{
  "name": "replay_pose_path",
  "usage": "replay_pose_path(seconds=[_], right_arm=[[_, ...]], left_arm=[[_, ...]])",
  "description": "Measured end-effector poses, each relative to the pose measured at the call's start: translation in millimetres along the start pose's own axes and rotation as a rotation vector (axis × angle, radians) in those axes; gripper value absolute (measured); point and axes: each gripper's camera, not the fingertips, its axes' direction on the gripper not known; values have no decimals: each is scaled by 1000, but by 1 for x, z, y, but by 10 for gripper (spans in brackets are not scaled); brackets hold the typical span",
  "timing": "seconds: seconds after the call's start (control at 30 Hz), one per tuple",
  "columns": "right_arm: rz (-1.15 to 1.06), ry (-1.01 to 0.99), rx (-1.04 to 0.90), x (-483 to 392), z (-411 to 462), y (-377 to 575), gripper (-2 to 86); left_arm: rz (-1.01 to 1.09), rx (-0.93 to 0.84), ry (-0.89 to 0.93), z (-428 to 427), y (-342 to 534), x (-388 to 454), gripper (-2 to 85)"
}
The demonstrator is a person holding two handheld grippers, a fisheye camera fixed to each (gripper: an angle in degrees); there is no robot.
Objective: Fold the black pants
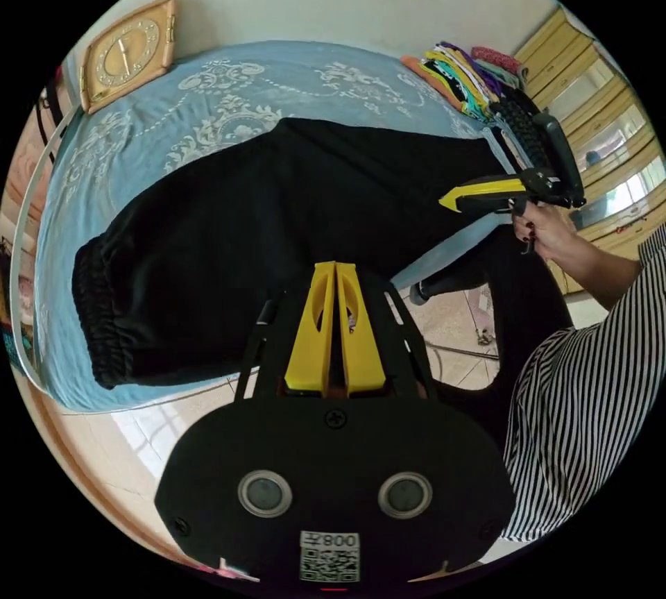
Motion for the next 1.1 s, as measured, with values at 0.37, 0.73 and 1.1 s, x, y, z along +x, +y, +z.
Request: replay_pose_path(seconds=[0.37, 0.73, 1.1], right_arm=[[138, -33, -38, 72, 7, 104, 0], [403, 77, 119, 168, -30, 236, 0], [619, 17, 113, 279, -41, 364, 2]], left_arm=[[40, -9, -74, 49, -90, 99, -1], [171, -53, 10, 114, -206, 197, 0], [304, -291, -18, 219, -335, 304, 2]])
